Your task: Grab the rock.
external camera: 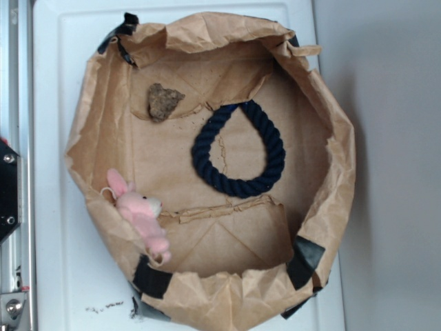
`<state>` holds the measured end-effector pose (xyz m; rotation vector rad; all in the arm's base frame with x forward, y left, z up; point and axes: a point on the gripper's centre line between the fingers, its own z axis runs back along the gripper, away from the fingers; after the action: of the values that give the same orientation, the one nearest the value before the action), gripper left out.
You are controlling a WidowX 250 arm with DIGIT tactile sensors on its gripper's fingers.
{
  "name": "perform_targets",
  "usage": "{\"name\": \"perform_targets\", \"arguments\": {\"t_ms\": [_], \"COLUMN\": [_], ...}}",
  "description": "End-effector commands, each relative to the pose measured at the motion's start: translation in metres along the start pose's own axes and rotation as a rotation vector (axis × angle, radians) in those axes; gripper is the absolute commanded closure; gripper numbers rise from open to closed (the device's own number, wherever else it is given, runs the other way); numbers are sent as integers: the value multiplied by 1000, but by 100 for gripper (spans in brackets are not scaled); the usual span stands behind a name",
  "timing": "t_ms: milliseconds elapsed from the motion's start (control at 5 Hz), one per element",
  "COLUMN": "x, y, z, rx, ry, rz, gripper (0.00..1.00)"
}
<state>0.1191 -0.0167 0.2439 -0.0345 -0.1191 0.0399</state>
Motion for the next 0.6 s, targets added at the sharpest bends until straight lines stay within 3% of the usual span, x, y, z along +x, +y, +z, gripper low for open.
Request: {"name": "perform_targets", "arguments": {"t_ms": [0,200,400], "x": [0,29,48], "y": [0,-14,-16], "z": [0,0,-14], "rx": [0,-35,-94], "ry": [0,-19,78], "rz": [0,-29,-87], "gripper": [0,0,0]}}
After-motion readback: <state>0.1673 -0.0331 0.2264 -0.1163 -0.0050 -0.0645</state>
